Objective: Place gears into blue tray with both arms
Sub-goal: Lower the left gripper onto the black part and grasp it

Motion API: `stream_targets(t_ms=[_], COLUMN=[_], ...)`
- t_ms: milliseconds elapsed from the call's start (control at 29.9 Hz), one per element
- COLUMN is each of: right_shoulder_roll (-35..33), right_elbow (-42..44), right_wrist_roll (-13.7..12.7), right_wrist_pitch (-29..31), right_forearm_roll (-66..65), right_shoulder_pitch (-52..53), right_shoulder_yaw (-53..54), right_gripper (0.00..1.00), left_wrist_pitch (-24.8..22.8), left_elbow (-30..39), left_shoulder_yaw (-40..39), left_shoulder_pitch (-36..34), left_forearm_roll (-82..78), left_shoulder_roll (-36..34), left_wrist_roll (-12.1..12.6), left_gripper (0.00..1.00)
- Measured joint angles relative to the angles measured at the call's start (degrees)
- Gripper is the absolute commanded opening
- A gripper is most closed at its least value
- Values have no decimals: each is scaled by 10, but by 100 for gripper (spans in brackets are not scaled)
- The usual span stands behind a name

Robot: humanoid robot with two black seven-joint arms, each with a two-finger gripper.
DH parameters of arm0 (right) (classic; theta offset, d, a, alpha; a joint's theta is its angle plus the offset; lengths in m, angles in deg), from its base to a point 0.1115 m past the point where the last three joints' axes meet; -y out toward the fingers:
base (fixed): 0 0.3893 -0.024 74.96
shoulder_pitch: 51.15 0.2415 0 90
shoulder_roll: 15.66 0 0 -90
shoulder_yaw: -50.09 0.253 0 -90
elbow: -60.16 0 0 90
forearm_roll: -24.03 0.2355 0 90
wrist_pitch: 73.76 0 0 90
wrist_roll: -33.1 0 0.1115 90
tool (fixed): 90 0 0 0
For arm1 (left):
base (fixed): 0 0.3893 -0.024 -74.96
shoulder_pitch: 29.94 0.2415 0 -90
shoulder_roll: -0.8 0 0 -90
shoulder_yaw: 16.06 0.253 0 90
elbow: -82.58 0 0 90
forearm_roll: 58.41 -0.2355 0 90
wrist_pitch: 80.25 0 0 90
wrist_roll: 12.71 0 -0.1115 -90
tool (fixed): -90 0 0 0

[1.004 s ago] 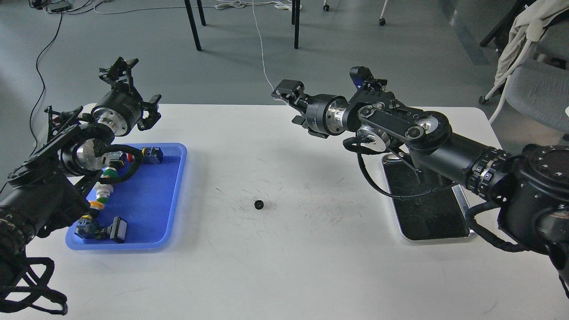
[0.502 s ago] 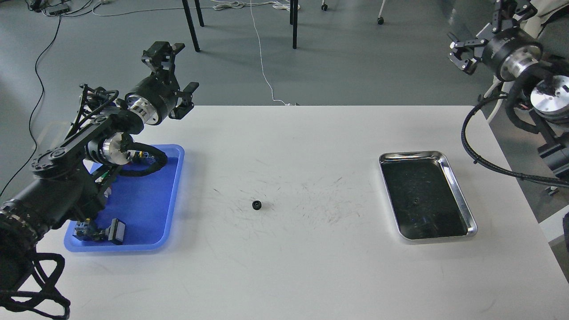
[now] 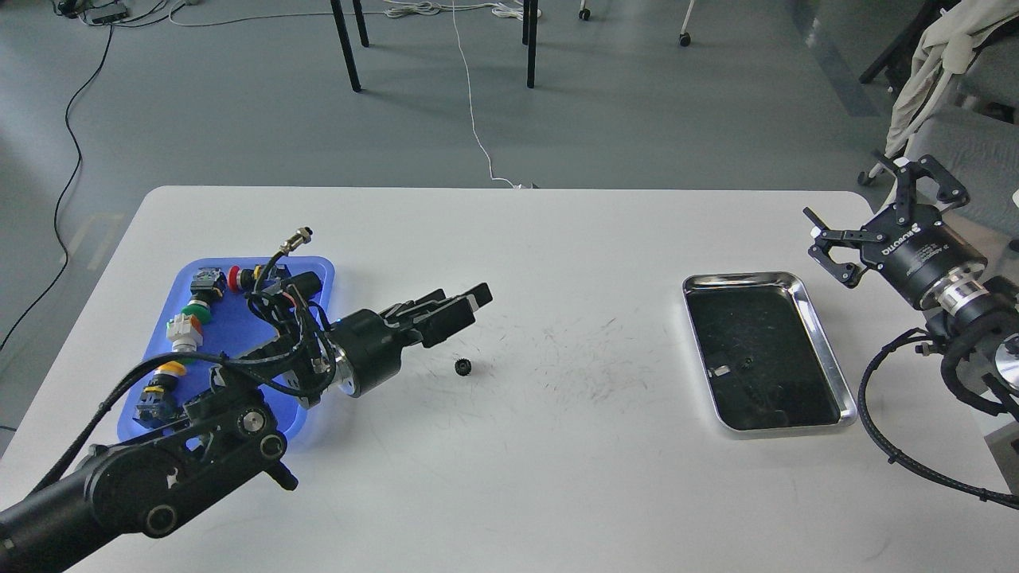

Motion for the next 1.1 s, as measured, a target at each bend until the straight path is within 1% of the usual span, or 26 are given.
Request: stream_targets(t_ms=[67,201,301,402,602,837,971,1104], right_shoulder_roll=[4,22,30,34,35,37,39,39], right_elbow=[0,3,4,5,5,4,4,4], right_wrist_roll=[1,3,7,13,21,21,21,21], right_wrist_pitch=[0,0,0,0,0,0,0,0], right_forearm_roll=[0,-1,-1,-1,0,0,-1,-1], right_shoulder_pitch=[-11,-42,-60,-70,-79,-80,-80,-79], right_shoulder_yaw=[0,1,3,4,4,2,1,1], right_gripper=[97,97,97,97,97,97,97,97], left_wrist_pitch=[23,73,99,118,131,131,132,135], left_elbow=[-2,-25,-63,-105,-163,-198,-210,-216], left_shoulder_yaw=[17,69,95,102,103,105,114,124], left_shoulder_pitch=[14,18,17,17,4,-18,-21,-22], left_forearm_roll=[-88,-201,-269,-294,-298,-298,-298,-298], left_shoulder_roll=[3,19,40,60,77,77,77,79], left_wrist_roll=[-3,-4,-2,-1,1,1,1,1], left_gripper=[98,98,97,97,96,95,87,71])
